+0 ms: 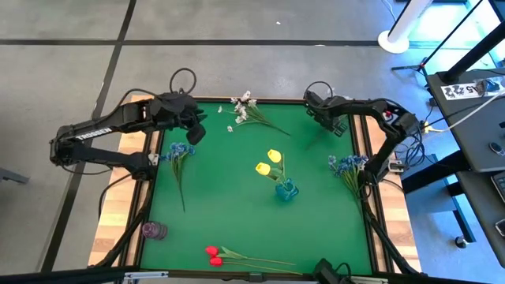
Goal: Sort flowers into vase by color
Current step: Put the right white flowers into the blue vase
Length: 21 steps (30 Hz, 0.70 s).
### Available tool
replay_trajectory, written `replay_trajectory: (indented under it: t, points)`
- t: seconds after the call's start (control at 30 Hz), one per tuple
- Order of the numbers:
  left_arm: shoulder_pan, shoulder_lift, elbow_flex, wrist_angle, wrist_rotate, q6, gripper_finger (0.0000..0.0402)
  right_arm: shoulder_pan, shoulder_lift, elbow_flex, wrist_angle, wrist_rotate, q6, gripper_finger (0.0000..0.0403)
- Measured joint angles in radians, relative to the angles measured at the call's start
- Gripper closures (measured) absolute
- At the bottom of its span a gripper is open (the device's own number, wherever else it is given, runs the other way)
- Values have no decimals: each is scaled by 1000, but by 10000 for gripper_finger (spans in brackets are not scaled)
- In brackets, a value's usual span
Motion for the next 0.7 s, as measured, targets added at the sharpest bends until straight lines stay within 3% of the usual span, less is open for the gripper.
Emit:
replay_trajectory:
  t: [0.13, 0.2, 0.5, 0.6, 0.7]
  points:
    - [0, -16, 0, 1, 16, 2, 310, 75, -44, 5, -82, -38, -30, 370]
    - [0, -16, 0, 10, 16, 13, 310, 145, -77, 13, -69, -78, -65, 386]
    - [0, -18, 0, 51, 17, 60, 310, 399, -95, 15, -80, -258, -158, 285]
    - [0, -36, 0, 28, 17, 59, 310, 415, -96, 21, -85, -258, -154, 234]
    - [-3, -58, 0, 11, 25, 55, 310, 390, -96, 23, -79, -188, -160, 182]
